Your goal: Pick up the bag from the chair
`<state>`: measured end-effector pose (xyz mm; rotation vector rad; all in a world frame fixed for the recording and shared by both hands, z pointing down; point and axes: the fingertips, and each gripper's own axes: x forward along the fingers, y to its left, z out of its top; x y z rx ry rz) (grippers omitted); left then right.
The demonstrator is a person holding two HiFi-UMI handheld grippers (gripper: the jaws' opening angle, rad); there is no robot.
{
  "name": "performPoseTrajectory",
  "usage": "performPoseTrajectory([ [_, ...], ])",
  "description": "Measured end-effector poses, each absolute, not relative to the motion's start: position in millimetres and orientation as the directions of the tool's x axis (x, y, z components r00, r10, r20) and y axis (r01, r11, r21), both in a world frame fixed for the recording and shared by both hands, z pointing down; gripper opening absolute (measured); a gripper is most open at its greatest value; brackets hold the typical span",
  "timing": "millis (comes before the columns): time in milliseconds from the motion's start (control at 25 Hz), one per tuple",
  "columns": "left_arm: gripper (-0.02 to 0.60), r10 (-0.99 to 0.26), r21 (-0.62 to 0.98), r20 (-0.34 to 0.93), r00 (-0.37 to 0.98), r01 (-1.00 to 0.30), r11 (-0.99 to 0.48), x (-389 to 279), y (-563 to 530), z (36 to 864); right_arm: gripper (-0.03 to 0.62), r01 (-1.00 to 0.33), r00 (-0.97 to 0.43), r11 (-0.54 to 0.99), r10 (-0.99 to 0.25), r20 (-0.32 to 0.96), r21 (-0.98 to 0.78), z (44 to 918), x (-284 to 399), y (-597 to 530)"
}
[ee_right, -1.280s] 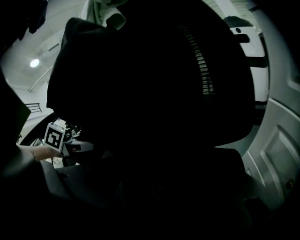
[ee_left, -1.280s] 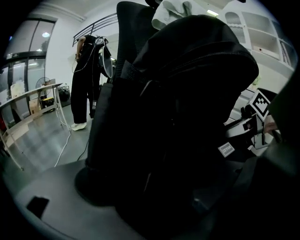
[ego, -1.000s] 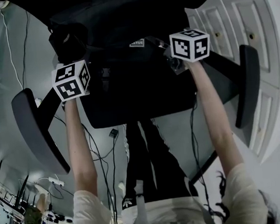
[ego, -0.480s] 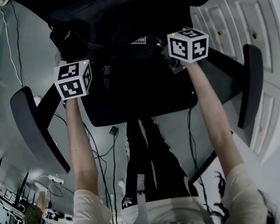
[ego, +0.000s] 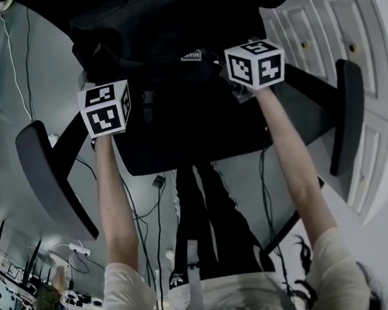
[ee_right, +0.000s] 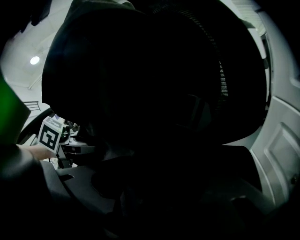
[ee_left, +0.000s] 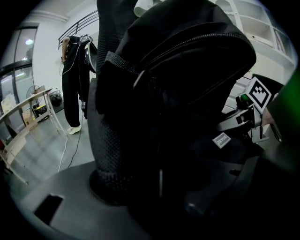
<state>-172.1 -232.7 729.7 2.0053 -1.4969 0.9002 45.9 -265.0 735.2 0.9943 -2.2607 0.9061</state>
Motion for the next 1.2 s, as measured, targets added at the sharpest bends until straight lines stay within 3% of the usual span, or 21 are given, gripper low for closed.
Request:
performPoseTrajectory([
  [160, 0.219, -0.641, -0.017, 0.748, 0.173, -0.960, -0.278, -172.0, -228.1, 724.8, 0.209, -0.783, -0.596, 0.504, -0.439, 0.672, -0.365, 732.2, 46.2, -262.9],
  [320, 0.187, -0.633, -0.009, 0.753, 0.178, -0.960, -0.279, -170.2, -223.3, 721.1, 0.201, -0.785, -0.592, 0.508, -0.443, 0.673, -0.356, 724.3, 47.5, -261.6],
  [760, 0.152, -0.645, -0.003, 0.742, 0.184, -0.961, -0.277, -154.9, -202.5, 692.6, 0.169, -0.790, -0.594, 0.501, -0.482, 0.644, -0.354, 683.1, 62.1, -246.3],
  [1200, 0.118, -0.714, -0.002, 0.667, 0.211, -0.958, -0.285, -128.3, -216.7, 591.2, 0.164, -0.840, -0.529, 0.463, -0.579, 0.620, -0.284, 577.7, 90.9, -251.4],
])
